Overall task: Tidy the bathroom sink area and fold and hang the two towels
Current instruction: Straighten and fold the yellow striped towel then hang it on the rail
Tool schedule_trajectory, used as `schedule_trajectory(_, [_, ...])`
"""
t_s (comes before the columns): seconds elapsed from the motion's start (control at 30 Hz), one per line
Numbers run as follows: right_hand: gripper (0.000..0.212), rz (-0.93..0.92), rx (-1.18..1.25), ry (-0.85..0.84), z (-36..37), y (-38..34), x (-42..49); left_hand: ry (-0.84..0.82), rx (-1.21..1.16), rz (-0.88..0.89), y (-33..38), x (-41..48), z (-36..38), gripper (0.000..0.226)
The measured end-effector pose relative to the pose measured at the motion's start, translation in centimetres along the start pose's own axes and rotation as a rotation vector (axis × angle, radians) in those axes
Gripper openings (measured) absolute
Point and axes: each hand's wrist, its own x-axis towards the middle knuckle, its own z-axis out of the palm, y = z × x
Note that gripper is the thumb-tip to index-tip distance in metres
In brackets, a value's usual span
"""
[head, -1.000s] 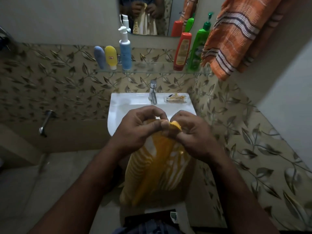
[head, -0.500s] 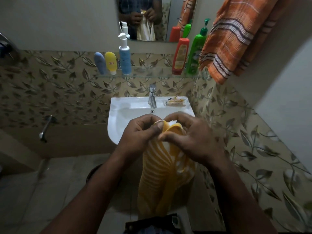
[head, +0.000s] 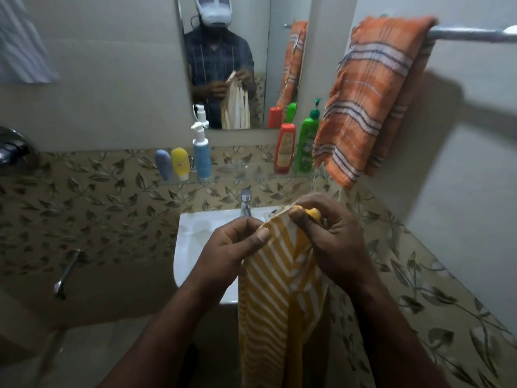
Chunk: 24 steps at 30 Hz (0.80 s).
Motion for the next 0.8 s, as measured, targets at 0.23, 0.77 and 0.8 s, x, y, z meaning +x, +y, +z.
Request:
schedule_trajectory(0.23, [0.008,-0.047,0.061,0.05,0.2,-2.4,2.1,0.008,0.015,0.196,4.9,1.1,1.4,0.026])
schedule_trajectory(0.77, [0.049,-0.206,-0.094,-0.006,0.7,-6.2,4.9,-0.013,0.103,0.354,9.5,2.4,2.1,0.02])
schedule_trajectory(0.8, [0.043,-0.222,-0.093,0.011,0.7,-6.3,5.0,-0.035,0.081,0.335,9.6,2.5,2.2,0.02])
